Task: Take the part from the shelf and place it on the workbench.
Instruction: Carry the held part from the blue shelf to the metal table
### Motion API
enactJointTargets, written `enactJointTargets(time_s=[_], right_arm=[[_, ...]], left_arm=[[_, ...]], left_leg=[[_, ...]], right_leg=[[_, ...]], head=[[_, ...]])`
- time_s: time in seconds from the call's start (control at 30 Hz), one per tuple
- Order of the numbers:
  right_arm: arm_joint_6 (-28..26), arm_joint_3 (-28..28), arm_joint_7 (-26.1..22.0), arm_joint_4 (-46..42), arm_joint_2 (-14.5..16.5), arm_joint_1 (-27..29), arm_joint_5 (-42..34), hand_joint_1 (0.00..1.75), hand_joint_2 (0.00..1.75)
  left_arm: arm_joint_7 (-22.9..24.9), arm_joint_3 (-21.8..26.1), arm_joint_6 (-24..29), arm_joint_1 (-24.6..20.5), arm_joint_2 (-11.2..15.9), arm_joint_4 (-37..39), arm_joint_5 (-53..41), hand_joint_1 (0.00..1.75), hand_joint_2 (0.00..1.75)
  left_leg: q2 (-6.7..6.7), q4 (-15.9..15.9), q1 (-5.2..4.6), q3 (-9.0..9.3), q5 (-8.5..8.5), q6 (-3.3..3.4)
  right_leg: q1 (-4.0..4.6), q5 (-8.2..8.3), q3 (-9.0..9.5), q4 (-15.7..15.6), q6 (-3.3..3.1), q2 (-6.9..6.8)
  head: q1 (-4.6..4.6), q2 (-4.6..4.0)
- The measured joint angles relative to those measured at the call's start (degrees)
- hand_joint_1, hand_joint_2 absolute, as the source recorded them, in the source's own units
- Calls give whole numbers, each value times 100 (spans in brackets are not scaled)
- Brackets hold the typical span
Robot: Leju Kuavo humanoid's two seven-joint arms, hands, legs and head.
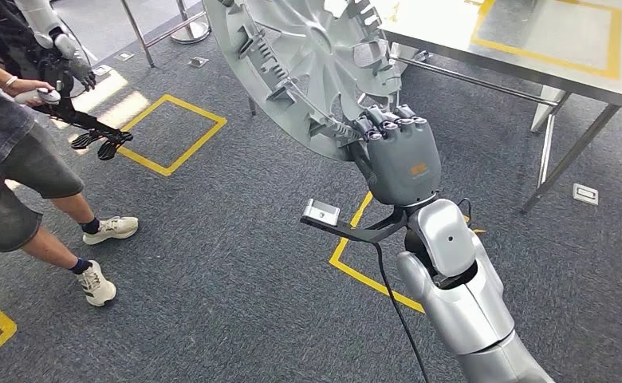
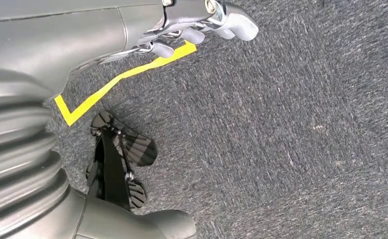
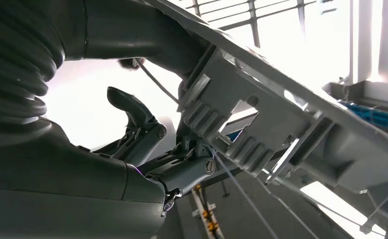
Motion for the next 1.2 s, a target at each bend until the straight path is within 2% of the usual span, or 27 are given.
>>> enactJointTargets(time_s=[0.07, 0.1, 0.17, 0.2, 0.23, 0.27, 0.3, 0.33, 0.4, 0.43, 0.47, 0.5, 0.53, 0.6, 0.63, 0.67, 0.7, 0.8, 1.0, 1.2], right_arm=[[-3, -6, -5, -6, 0, 2, 5, 175, 175], [-6, -12, -9, -16, 0, 2, 15, 175, 175], [-9, -55, -17, -47, 1, -23, 40, 175, 175], [-8, -83, -20, -59, 2, -39, 49, 175, 175], [-7, -115, -25, -66, 2, -54, 48, 175, 175], [-7, -137, -34, -67, 3, -60, 40, 175, 175], [-6, -155, -44, -67, 4, -68, 26, 175, 175], [-4, -169, -53, -67, 9, -84, 8, 175, 175], [0, -190, -59, -66, 34, -114, -32, 175, 175], [2, -201, -51, -66, 49, -121, -49, 175, 175], [2, -216, -43, -65, 60, -119, -63, 175, 175], [2, -237, -34, -65, 66, -111, -76, 175, 175], [0, -257, -30, -66, 69, -101, -87, 175, 175], [-6, -290, -38, -71, 74, -74, -104, 175, 175], [-10, -297, -50, -77, 77, -62, -107, 175, 175], [-17, -306, -64, -86, 79, -47, -105, 175, 175], [-24, -321, -78, -98, 81, -25, -99, 175, 175], [-44, -383, -111, -135, 86, 68, -58, 175, 175], [-100, -458, -142, -211, 87, 191, 0, 175, 175], [-110, -547, -228, -239, 104, 211, -2, 175, 175]], left_arm=[[0, 0, -2, 0, 0, 1, 0, 0, 175], [1, 0, -7, -3, -1, 2, 3, 0, 175], [29, 0, -31, -19, -21, 13, 45, 0, 175], [59, 1, -50, -28, -35, 19, 84, 0, 175], [98, 4, -71, -36, -53, 23, 132, 0, 175], [139, 11, -90, -42, -71, 24, 173, 0, 175], [176, 20, -103, -48, -84, 23, 199, 0, 175], [212, 28, -105, -52, -96, 23, 215, 0, 175], [275, 37, -75, -50, -104, 23, 216, 0, 175], [296, 38, -54, -45, -107, 25, 209, 0, 175], [309, 40, -33, -42, -111, 27, 200, 0, 175], [315, 41, -16, -41, -115, 29, 189, 0, 175], [315, 42, -5, -42, -122, 30, 171, 0, 175], [304, 42, 10, -48, -137, 31, 124, 0, 175], [293, 42, 13, -52, -142, 30, 97, 0, 175], [283, 42, 16, -54, -145, 29, 72, 0, 175], [271, 42, 19, -53, -143, 29, 49, 0, 175], [202, 38, 31, -47, -136, 28, -36, 0, 175], [-9, 28, 28, -53, -137, 26, -128, 0, 175], [-56, 28, 28, -58, -136, 26, -111, 0, 175]], left_leg=[[-3, -92, 1, 26, 97, 4], [-19, -326, 3, 113, 271, 9], [-241, -1157, 23, 456, 675, 41], [-331, -1495, 23, 604, 808, 68], [-391, -1687, 23, 693, 850, 103], [-330, -1704, 23, 701, 862, 143], [-277, -1726, 27, 713, 874, 183], [-220, -1748, 33, 724, 886, 220], [-116, -1771, 27, 736, 890, 266], [-63, -1771, 21, 736, 885, 277], [-20, -1769, 19, 737, 880, 280], [17, -1768, 20, 742, 873, 278], [43, -1768, 22, 752, 866, 270], [75, -1768, 29, 787, 844, 238], [85, -1764, 20, 797, 832, 214], [91, -1761, 9, 803, 822, 188], [92, -1760, -5, 805, 811, 190], [94, -1790, -20, 830, 807, 206], [96, -1883, -19, 878, 846, 109], [96, -1897, -19, 884, 855, 78]], right_leg=[[-2, -4, 4, 6, 4, 38], [-7, -11, 9, 16, 14, 93], [-29, -38, -19, 70, 95, 309], [-44, -41, -37, 86, 147, 414], [-56, -35, -60, 90, 203, 508], [-67, -27, -70, 80, 238, 538], [-60, -53, -89, 115, 268, 453], [-52, -139, -153, 249, 297, 298], [-43, -457, -432, 850, 345, -72], [-53, -622, -620, 1237, 366, -153], [-64, -712, -766, 1531, 380, -181], [-73, -701, -826, 1647, 390, -192], [-80, -584, -767, 1532, 392, -199], [-86, -216, -371, 764, 375, -234], [-71, -93, -178, 391, 352, -256], [-58, -32, -51, 138, 325, -273], [-48, -30, -1, 30, 308, -283], [-41, -29, 10, 10, 278, -266], [-37, -41, 10, 13, 212, -261], [-37, -43, 11, 15, 202, -258]], head=[[-1, 0], [-2, 0], [-7, 0], [-9, 0], [-10, 0], [-12, 0], [0, 0], [18, 0], [54, 0], [60, 0], [60, 0], [61, 0], [61, 0], [62, 0], [62, 0], [61, 0], [59, 0], [55, 0], [55, 0], [56, 0]])
